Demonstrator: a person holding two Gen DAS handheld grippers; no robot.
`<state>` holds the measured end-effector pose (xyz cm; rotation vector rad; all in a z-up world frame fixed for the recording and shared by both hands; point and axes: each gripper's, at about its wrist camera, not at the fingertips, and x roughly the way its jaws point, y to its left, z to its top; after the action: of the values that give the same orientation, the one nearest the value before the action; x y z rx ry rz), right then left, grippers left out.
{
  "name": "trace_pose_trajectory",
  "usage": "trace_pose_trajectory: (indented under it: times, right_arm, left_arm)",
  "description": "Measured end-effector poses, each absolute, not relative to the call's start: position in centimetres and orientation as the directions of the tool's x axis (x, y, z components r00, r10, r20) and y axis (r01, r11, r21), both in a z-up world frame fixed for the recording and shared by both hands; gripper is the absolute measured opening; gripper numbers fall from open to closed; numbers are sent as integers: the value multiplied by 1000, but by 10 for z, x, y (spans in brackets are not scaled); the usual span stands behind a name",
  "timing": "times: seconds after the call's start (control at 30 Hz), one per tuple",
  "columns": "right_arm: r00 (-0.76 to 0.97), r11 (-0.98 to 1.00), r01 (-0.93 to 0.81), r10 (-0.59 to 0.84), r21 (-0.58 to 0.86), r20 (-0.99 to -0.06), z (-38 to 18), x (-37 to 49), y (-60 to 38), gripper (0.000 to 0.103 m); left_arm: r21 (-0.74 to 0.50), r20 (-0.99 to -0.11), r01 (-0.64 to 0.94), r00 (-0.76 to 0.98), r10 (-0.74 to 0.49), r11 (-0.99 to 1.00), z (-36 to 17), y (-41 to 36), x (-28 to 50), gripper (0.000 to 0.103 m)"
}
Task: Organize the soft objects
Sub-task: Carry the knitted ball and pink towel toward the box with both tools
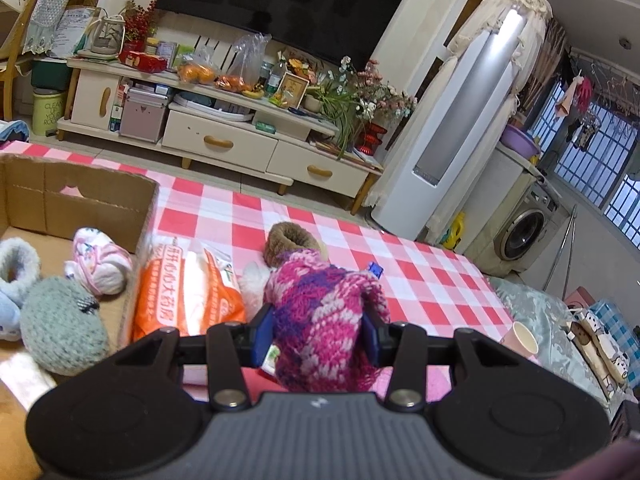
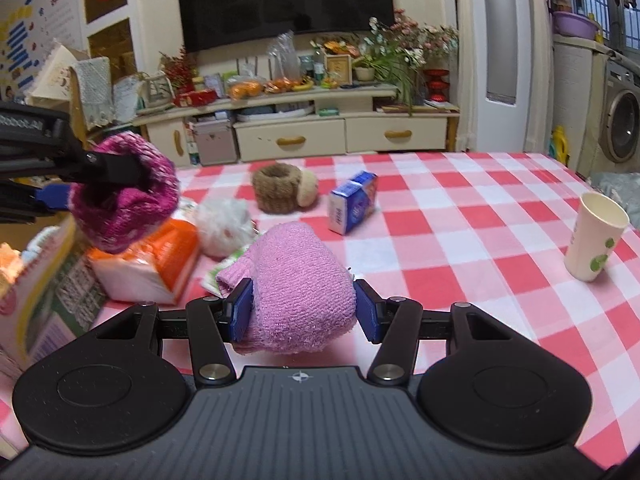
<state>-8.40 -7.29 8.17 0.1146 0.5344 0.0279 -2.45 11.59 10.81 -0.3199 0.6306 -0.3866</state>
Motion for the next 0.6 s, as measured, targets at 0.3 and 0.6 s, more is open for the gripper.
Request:
trace_pose_trajectory:
  times: [0.3, 0.6]
  right_arm:
    - [879, 988, -90, 138, 126, -457, 104, -79, -34, 67]
    - [886, 971, -199, 237, 134, -398, 126, -69, 8, 67]
  left_arm:
    - [-412, -476, 203, 783, -400, 888, 118, 146, -23, 43]
    - [-427, -445, 110, 838, -314, 898, 125, 193, -23, 43]
